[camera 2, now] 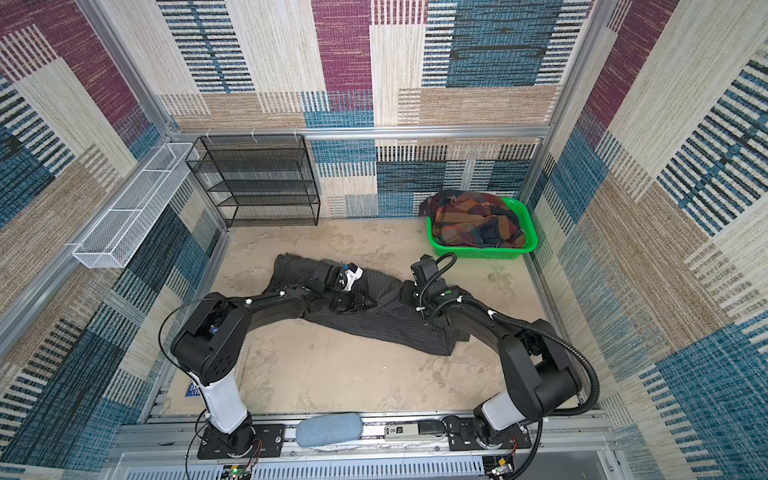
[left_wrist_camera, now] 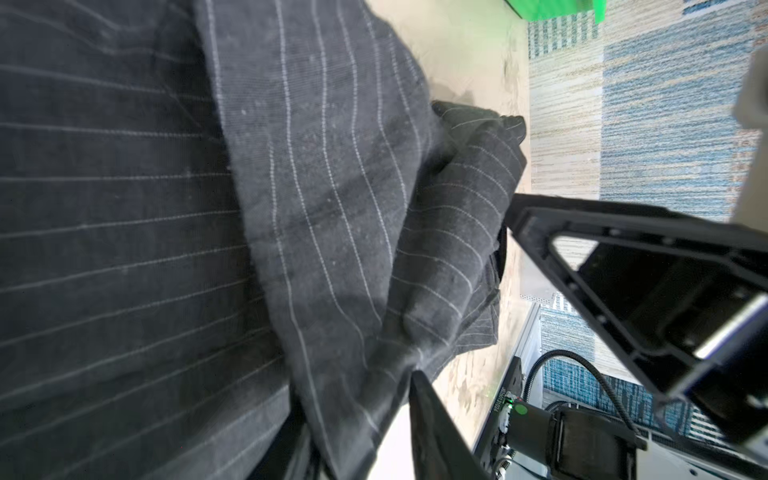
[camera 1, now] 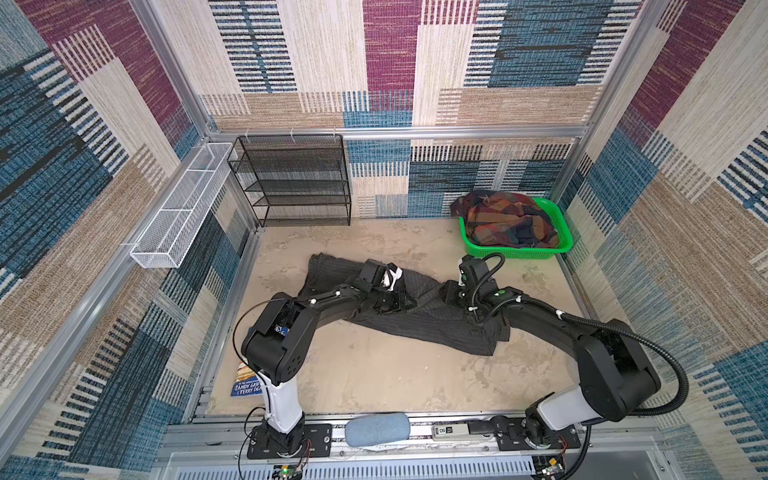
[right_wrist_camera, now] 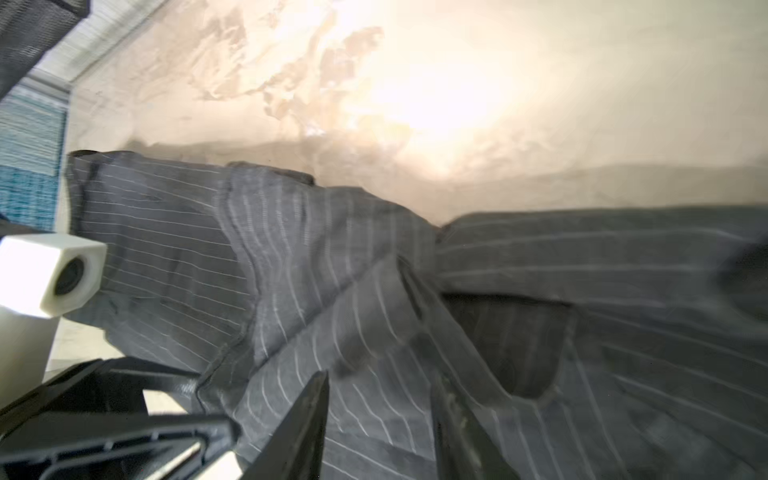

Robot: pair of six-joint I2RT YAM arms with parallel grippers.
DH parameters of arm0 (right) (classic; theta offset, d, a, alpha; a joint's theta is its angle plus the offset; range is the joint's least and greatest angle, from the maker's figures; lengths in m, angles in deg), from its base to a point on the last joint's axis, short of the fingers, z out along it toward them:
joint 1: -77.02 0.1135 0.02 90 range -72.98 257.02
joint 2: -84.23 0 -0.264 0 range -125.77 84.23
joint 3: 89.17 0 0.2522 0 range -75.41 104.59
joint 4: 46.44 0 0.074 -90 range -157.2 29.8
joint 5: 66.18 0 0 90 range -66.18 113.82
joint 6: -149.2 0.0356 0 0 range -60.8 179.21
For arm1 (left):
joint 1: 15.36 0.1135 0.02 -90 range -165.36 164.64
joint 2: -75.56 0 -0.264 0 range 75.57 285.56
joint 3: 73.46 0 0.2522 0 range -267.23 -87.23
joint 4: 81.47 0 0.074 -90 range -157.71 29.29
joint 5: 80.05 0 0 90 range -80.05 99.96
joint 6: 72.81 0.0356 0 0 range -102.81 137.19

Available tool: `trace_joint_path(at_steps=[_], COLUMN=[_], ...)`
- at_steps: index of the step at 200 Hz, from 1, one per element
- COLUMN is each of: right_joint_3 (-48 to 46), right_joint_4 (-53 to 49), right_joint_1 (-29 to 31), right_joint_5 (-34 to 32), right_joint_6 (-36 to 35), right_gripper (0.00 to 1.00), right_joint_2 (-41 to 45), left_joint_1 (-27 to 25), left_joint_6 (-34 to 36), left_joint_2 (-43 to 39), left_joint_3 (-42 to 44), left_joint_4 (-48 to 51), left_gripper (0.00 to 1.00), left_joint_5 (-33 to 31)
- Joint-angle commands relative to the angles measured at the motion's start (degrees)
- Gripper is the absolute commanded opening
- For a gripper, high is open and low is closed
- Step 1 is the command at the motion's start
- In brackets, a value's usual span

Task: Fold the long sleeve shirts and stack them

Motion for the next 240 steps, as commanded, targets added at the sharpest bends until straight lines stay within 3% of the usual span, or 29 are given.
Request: trace_joint_path(at_steps=[1,21,51,71,136,193,240], right_joint_3=[1.5,0.8,-3.3,-5.5,-6.3,-5.7,-5.9], right_joint_4=[2.8,2.7,5.9,7.0,6.4,6.0,5.9], right_joint_1=[0.1,0.0,0.0,0.1,0.0,0.0,0.0], right_joint_5=[2.7,2.1,2.3,2.7,2.3,2.2,2.2], right_joint_6=[-0.9,-1.5,-0.8,-0.4,-0.7,-1.0,-1.2], right_gripper=[0.43,0.42,0.26,0.21,0.21,0.21,0.21], right_joint_2=[-2.5,-5.3,-6.7,-5.8,-4.7,-4.3,-4.4], left_joint_1=[0.0,0.5,2.5,4.1,5.8,5.4,5.0], left_joint_6=[3.3,3.7,4.0,3.7,0.5,-1.0,-5.7], left_joint_2=[-1.6,-3.7,-4.7,-3.1,9.7,14.6,16.6], left_joint_3=[-1.6,-3.1,-7.1,-10.8,-21.4,-24.2,-24.5], left_joint_4=[8.1,11.5,14.3,15.5,14.7,11.6,2.5], left_gripper=[0.38,0.41,0.43,0.45,0.50,0.51,0.43], left_joint_5=[-3.8,-6.8,-7.7,-7.4,2.5,4.7,8.8])
